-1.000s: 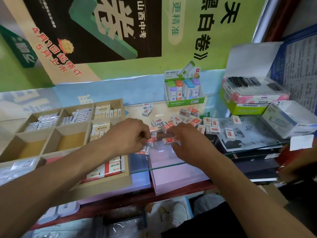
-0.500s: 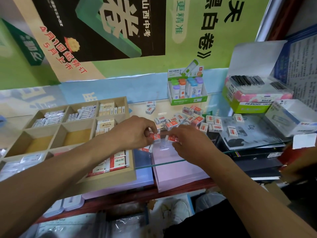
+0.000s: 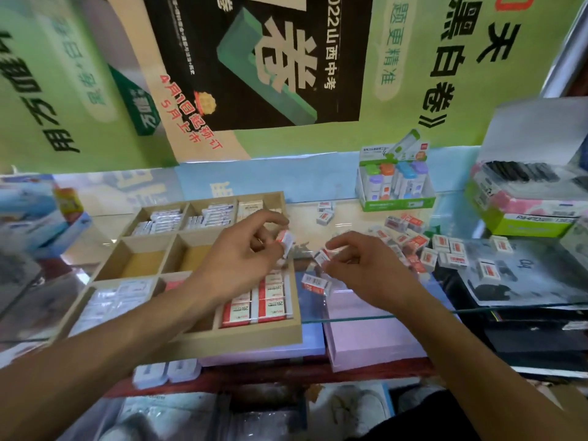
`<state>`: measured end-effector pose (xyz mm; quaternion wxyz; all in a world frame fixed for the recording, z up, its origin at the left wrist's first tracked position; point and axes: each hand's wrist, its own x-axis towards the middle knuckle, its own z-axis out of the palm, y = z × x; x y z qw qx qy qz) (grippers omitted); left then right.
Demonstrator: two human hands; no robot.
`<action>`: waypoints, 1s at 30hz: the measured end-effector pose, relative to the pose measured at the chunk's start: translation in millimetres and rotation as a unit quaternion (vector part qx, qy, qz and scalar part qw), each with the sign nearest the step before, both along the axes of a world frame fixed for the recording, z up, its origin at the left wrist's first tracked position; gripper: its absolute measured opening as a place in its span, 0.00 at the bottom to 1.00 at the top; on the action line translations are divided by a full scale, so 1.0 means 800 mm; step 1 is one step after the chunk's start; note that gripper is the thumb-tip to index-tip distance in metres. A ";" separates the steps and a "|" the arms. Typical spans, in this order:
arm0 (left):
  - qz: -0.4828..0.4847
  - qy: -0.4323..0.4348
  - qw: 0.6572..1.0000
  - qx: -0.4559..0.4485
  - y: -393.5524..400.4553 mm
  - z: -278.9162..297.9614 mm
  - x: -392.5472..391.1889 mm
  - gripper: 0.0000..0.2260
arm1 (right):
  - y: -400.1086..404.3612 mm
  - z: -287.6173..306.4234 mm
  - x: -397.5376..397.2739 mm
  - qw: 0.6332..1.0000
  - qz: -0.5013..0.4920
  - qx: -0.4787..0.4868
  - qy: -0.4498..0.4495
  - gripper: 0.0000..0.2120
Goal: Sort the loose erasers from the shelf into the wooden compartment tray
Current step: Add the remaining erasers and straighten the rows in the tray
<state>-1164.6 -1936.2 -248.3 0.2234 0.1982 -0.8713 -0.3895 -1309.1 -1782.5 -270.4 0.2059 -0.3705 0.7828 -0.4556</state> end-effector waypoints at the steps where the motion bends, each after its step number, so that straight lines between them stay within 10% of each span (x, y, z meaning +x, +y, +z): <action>1: 0.013 -0.022 1.000 -0.003 -0.006 0.002 0.010 0.13 | -0.009 0.002 0.006 1.000 0.012 -0.001 -0.007 0.13; 11: 0.128 -0.104 0.981 0.103 -0.103 0.010 0.082 0.04 | -0.107 0.022 0.051 0.996 0.089 -0.022 0.007 0.08; 20: 0.045 -0.274 0.957 -0.085 -0.153 0.007 0.052 0.08 | -0.160 0.023 0.068 0.997 0.051 -0.019 0.056 0.06; 30: -0.064 -0.260 0.943 -0.197 -0.163 -0.010 0.052 0.08 | -0.159 0.027 0.061 0.995 0.031 0.009 0.092 0.08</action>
